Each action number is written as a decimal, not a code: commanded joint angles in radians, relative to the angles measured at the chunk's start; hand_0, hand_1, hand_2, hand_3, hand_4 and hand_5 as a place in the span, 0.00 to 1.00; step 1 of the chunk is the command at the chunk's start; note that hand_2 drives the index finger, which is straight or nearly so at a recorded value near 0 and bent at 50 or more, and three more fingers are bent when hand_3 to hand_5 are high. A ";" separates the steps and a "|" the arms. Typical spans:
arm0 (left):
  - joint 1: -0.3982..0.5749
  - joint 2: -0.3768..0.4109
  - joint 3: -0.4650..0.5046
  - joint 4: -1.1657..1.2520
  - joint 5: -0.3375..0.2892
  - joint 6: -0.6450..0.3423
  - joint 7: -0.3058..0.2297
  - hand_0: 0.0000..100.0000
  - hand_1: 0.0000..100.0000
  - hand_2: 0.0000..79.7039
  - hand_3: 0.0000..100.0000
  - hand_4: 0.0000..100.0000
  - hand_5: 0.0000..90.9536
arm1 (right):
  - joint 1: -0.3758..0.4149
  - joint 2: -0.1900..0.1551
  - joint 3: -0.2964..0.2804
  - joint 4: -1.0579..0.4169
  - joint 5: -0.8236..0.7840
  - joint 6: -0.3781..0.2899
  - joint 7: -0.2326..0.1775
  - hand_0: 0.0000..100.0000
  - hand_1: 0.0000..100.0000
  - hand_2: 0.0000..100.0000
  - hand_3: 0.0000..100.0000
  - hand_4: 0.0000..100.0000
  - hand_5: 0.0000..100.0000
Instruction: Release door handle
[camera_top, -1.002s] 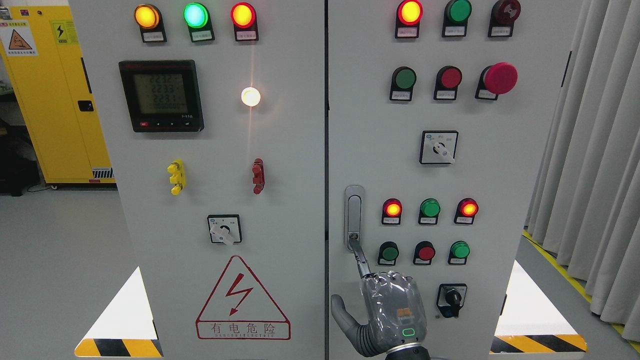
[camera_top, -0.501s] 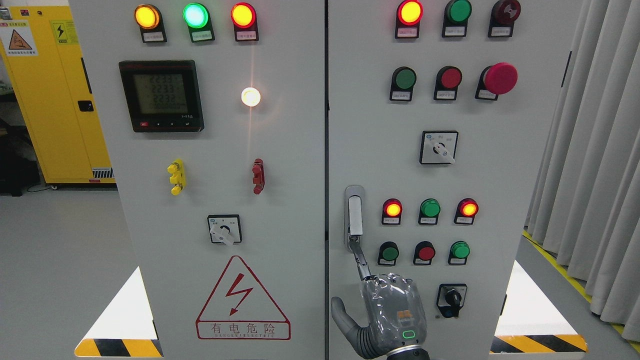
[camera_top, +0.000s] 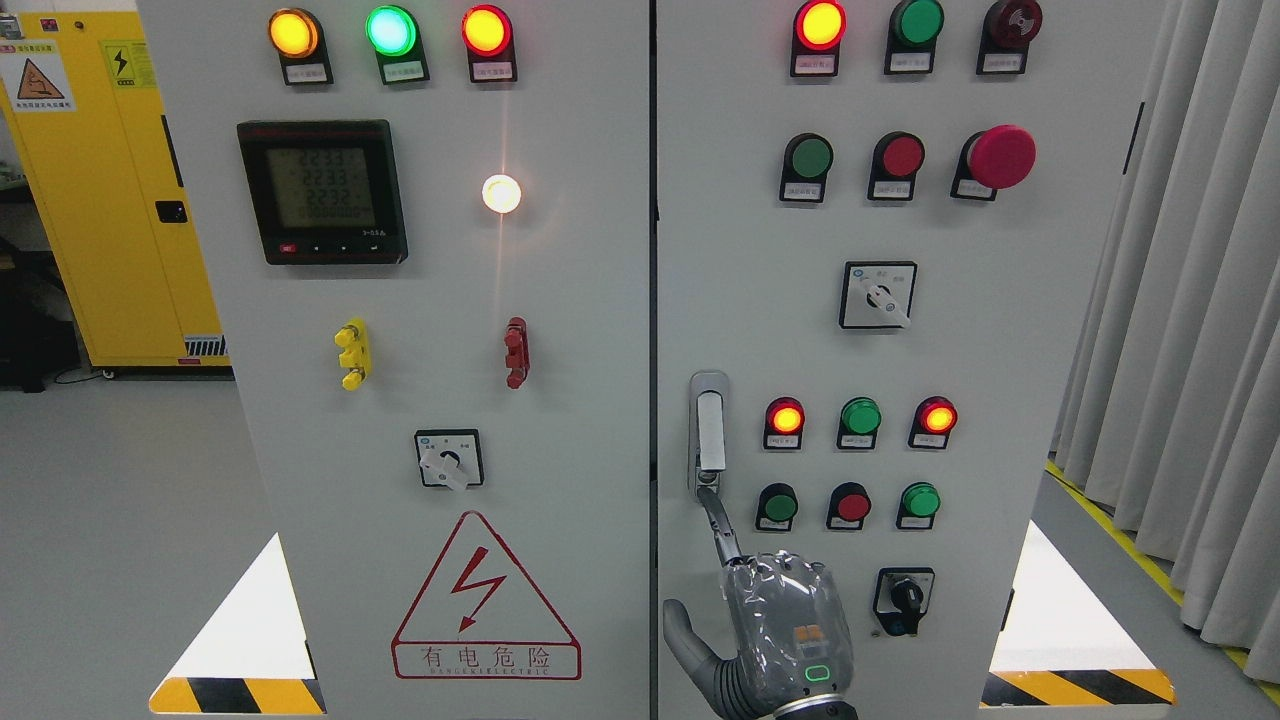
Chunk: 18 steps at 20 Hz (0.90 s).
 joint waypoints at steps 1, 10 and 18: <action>0.000 0.000 0.000 0.000 0.000 -0.001 0.000 0.12 0.56 0.00 0.00 0.00 0.00 | 0.001 0.000 0.000 -0.013 -0.001 -0.002 -0.012 0.47 0.41 0.08 1.00 1.00 1.00; 0.000 0.000 0.000 0.000 0.000 -0.001 0.000 0.12 0.56 0.00 0.00 0.00 0.00 | 0.015 -0.006 0.002 -0.062 -0.003 -0.009 -0.052 0.47 0.40 0.08 1.00 1.00 1.00; 0.000 0.000 0.000 0.000 0.000 -0.001 0.000 0.12 0.56 0.00 0.00 0.00 0.00 | 0.029 -0.011 -0.009 -0.108 -0.008 -0.013 -0.048 0.51 0.40 0.41 1.00 0.98 1.00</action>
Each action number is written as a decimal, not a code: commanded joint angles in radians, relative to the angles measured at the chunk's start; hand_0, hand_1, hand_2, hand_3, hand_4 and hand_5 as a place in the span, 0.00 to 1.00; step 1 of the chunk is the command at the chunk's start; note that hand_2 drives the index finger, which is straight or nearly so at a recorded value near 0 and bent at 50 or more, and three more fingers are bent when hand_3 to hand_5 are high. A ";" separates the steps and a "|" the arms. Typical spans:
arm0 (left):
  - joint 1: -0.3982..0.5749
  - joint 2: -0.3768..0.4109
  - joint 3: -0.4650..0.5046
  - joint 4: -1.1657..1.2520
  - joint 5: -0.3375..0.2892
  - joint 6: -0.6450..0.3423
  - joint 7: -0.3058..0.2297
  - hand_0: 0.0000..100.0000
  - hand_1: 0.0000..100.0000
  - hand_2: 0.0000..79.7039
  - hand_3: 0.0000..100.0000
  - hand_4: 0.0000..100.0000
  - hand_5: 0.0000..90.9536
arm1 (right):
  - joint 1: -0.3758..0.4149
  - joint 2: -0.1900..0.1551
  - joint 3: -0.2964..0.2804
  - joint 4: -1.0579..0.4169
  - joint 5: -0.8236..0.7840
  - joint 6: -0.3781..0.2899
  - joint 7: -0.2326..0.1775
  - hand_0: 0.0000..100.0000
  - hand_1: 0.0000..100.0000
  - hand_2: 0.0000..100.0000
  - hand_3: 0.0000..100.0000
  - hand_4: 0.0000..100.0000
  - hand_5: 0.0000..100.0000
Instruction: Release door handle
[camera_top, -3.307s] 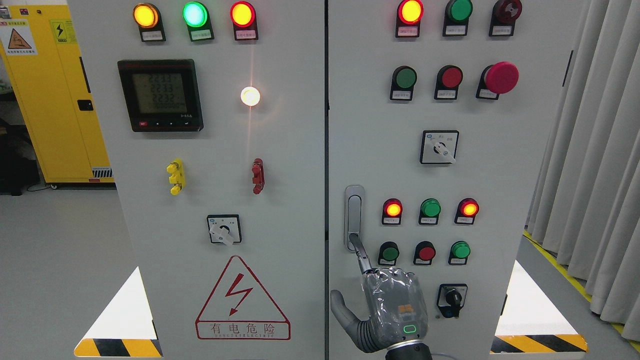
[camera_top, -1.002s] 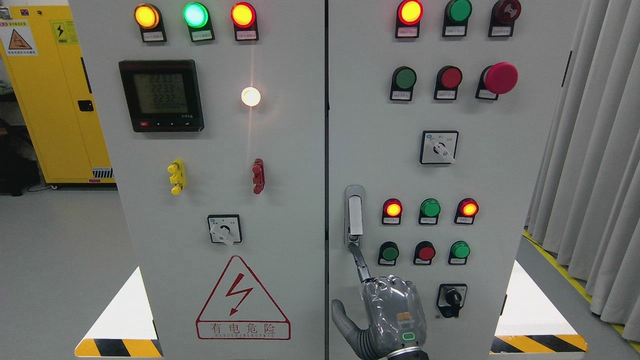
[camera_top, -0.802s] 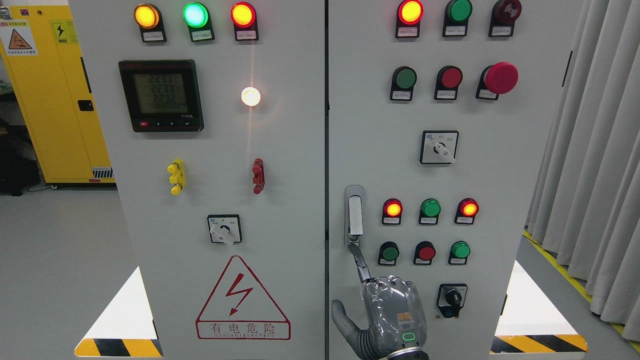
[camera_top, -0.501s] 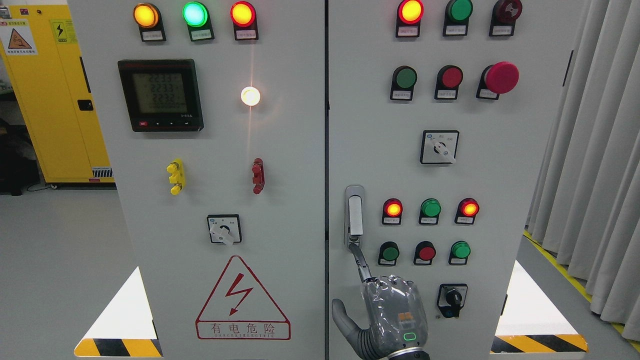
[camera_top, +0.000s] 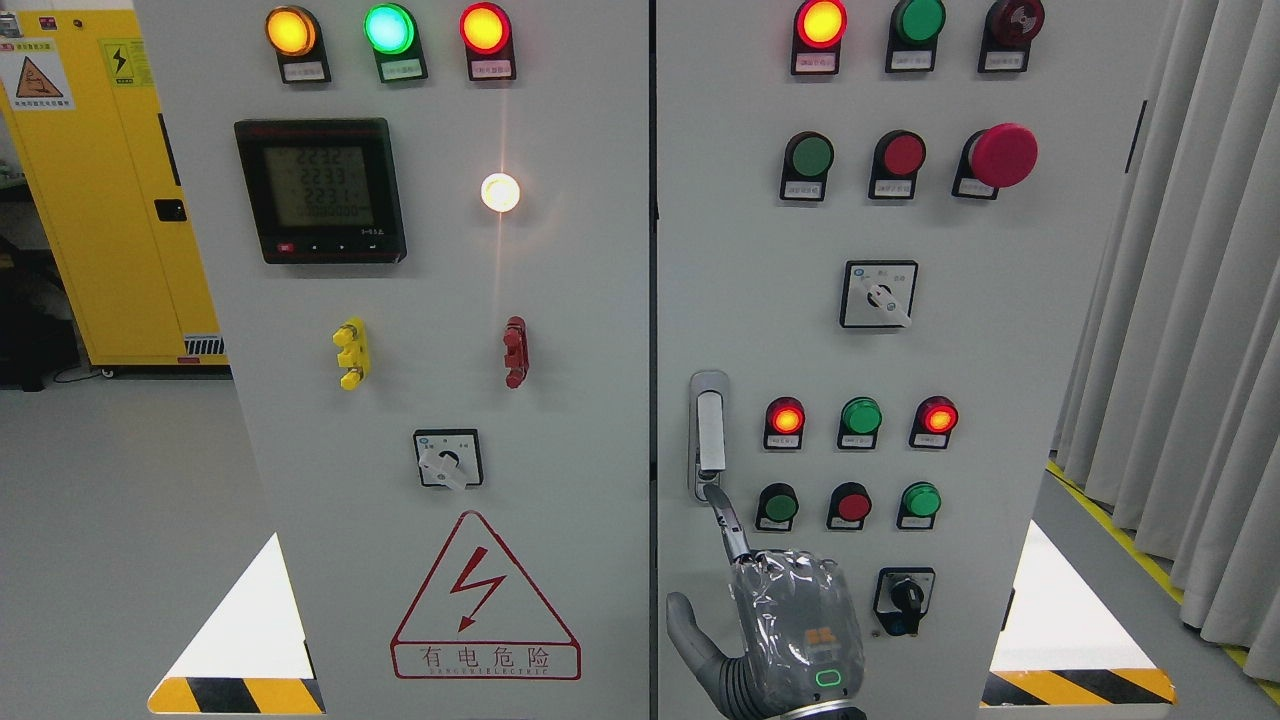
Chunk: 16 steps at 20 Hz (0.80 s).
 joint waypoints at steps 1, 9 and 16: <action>0.000 0.000 0.000 0.000 0.000 -0.001 0.000 0.12 0.56 0.00 0.00 0.00 0.00 | 0.007 -0.005 -0.015 -0.062 -0.002 -0.004 0.006 0.59 0.40 0.50 1.00 0.97 1.00; 0.000 0.000 0.000 0.000 0.000 -0.001 0.000 0.12 0.56 0.00 0.00 0.00 0.00 | -0.003 -0.002 -0.040 -0.073 -0.007 -0.004 0.005 0.57 0.26 0.72 1.00 0.94 0.97; 0.000 0.000 0.000 0.000 0.000 -0.001 0.000 0.12 0.56 0.00 0.00 0.00 0.00 | -0.030 0.006 -0.041 -0.073 -0.008 -0.006 0.012 0.35 0.20 0.86 1.00 0.99 1.00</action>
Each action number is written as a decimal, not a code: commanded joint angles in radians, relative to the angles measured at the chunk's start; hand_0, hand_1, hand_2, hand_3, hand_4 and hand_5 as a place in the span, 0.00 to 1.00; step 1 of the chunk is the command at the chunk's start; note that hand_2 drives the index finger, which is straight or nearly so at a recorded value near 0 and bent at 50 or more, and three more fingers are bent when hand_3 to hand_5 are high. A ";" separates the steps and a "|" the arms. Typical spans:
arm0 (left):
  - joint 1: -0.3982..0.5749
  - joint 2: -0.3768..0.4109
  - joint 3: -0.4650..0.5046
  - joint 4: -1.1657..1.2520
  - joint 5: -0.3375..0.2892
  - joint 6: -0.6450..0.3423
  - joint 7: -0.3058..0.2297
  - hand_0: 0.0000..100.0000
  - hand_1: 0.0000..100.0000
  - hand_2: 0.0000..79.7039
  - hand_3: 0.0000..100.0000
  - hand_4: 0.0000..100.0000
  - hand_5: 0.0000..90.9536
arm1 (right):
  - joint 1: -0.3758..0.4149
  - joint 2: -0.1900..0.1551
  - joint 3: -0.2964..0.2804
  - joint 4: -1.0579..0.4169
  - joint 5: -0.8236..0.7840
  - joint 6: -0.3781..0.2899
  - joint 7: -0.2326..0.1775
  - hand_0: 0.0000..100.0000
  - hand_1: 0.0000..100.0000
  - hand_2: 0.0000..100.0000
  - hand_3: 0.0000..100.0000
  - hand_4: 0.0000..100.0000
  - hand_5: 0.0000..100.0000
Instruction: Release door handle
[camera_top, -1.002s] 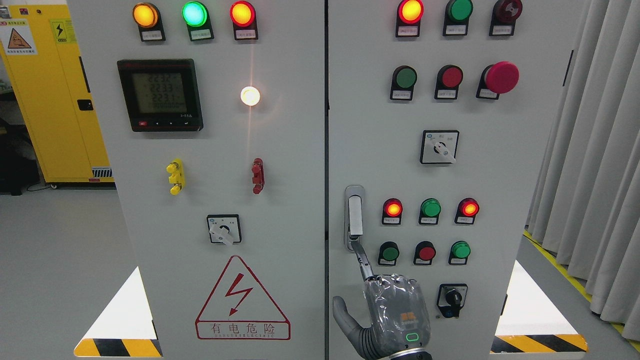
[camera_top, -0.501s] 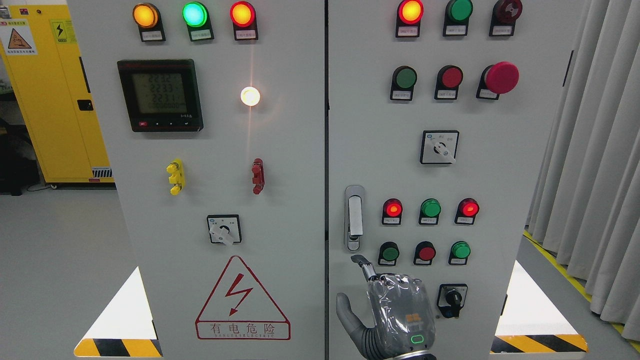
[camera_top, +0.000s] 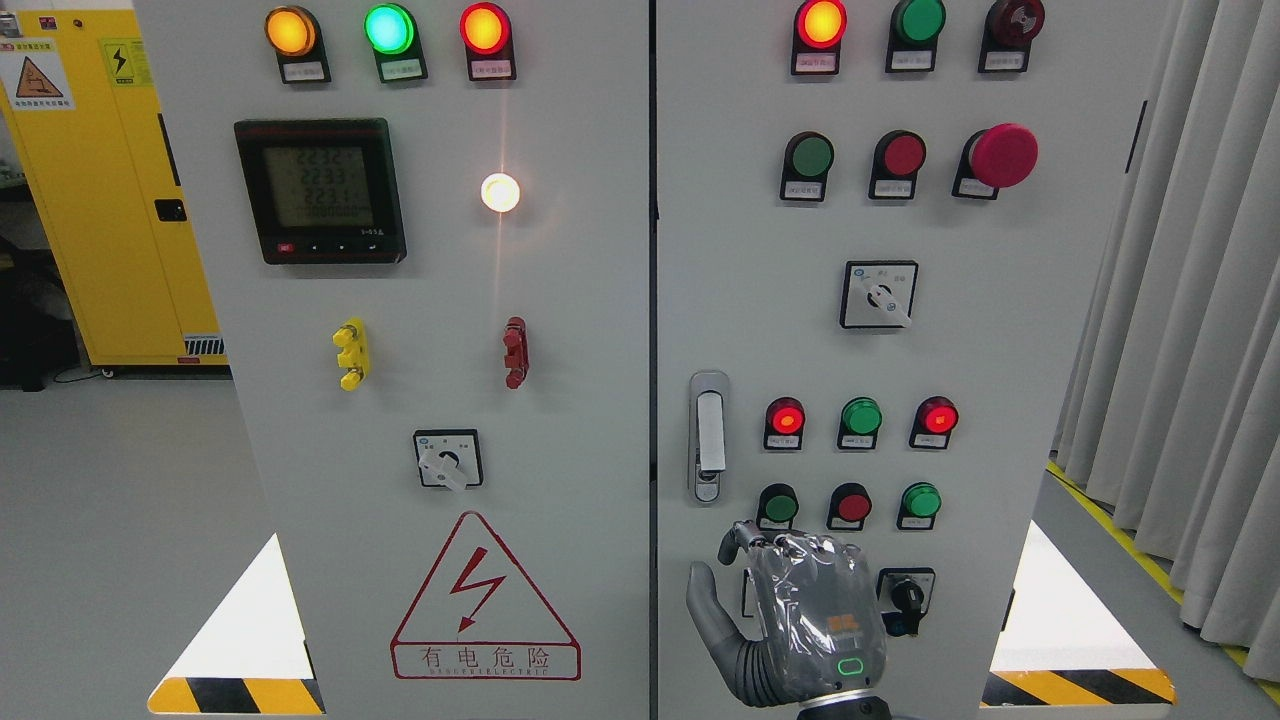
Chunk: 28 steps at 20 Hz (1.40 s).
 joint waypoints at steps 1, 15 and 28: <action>0.000 0.000 0.000 0.000 0.000 -0.001 0.000 0.12 0.56 0.00 0.00 0.00 0.00 | -0.020 0.008 -0.012 -0.015 -0.001 -0.003 0.006 0.36 0.14 0.87 1.00 0.98 1.00; 0.000 0.000 0.000 0.000 0.000 -0.001 0.000 0.12 0.56 0.00 0.00 0.00 0.00 | -0.123 0.044 -0.016 0.017 0.013 0.016 0.034 0.32 0.22 0.90 1.00 0.99 1.00; 0.000 0.000 0.000 0.000 0.000 -0.001 0.000 0.12 0.56 0.00 0.00 0.00 0.00 | -0.181 0.047 -0.016 0.045 0.019 0.057 0.039 0.37 0.34 0.89 1.00 0.98 1.00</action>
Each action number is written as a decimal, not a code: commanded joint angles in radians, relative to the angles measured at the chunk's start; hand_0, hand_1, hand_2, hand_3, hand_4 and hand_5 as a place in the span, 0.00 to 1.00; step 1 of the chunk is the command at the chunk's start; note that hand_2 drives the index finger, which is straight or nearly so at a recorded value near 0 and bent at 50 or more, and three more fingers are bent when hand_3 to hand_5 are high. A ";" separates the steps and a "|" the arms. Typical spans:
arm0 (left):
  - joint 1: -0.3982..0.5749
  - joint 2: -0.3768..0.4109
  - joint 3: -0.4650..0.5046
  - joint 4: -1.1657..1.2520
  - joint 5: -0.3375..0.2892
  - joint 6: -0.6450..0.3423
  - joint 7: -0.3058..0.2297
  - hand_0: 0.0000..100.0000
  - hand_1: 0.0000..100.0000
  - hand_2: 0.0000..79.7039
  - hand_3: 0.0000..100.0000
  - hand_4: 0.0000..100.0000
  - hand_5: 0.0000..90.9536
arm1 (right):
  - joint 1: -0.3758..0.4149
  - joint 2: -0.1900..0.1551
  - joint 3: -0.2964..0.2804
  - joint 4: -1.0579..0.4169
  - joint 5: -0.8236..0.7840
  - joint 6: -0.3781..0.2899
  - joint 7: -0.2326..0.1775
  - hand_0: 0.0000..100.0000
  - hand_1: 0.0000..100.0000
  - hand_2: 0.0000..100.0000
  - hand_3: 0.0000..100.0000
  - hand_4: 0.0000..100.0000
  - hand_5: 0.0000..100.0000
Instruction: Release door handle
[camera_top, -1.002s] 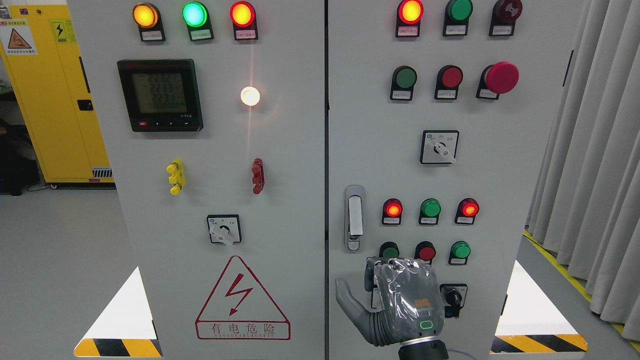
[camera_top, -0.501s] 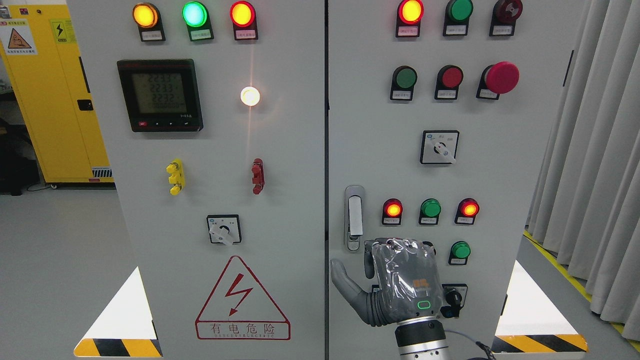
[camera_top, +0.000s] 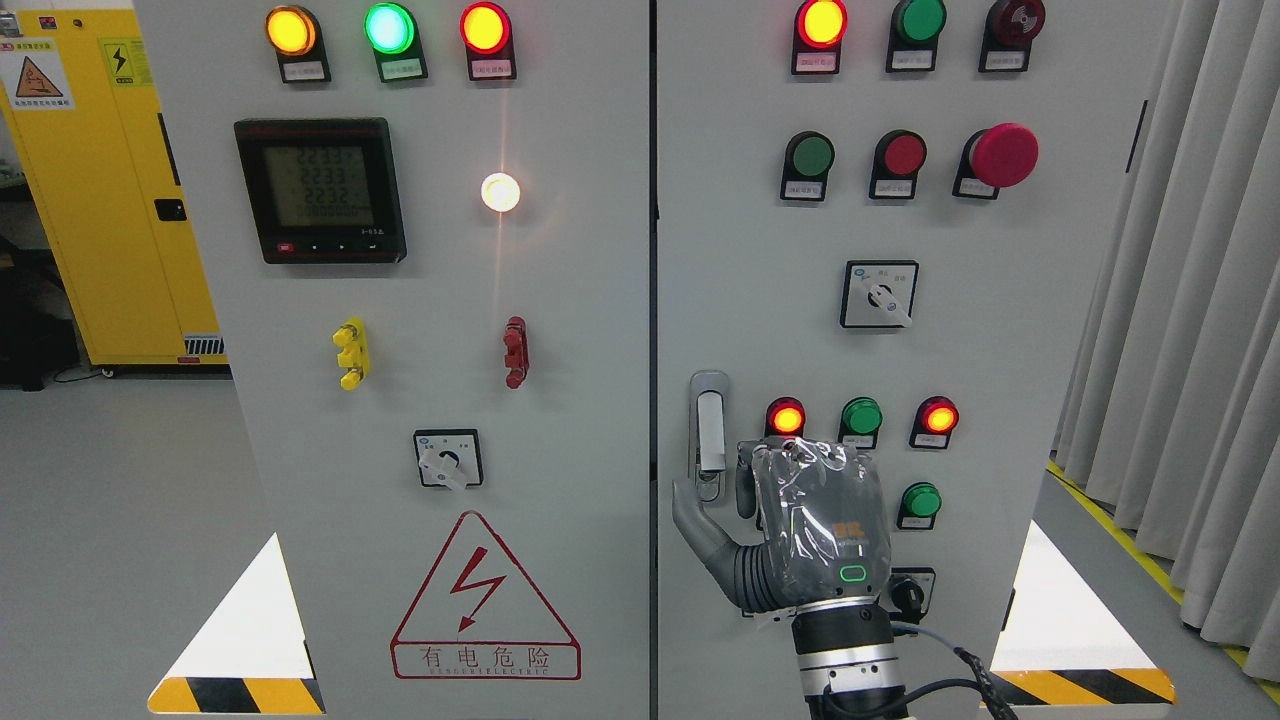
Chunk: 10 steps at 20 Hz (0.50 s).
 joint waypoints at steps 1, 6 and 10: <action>0.000 0.000 0.000 0.000 0.000 -0.001 0.000 0.12 0.56 0.00 0.00 0.00 0.00 | -0.025 0.012 -0.001 0.020 0.002 0.001 0.000 0.37 0.34 0.89 1.00 0.98 1.00; 0.000 0.000 0.000 0.000 0.000 -0.001 0.000 0.12 0.56 0.00 0.00 0.00 0.00 | -0.034 0.013 0.000 0.039 0.002 0.001 0.003 0.38 0.36 0.89 1.00 0.98 1.00; 0.000 0.000 0.000 0.000 0.000 -0.001 0.000 0.12 0.56 0.00 0.00 0.00 0.00 | -0.034 0.013 0.000 0.043 0.002 0.001 0.003 0.38 0.41 0.89 1.00 0.98 1.00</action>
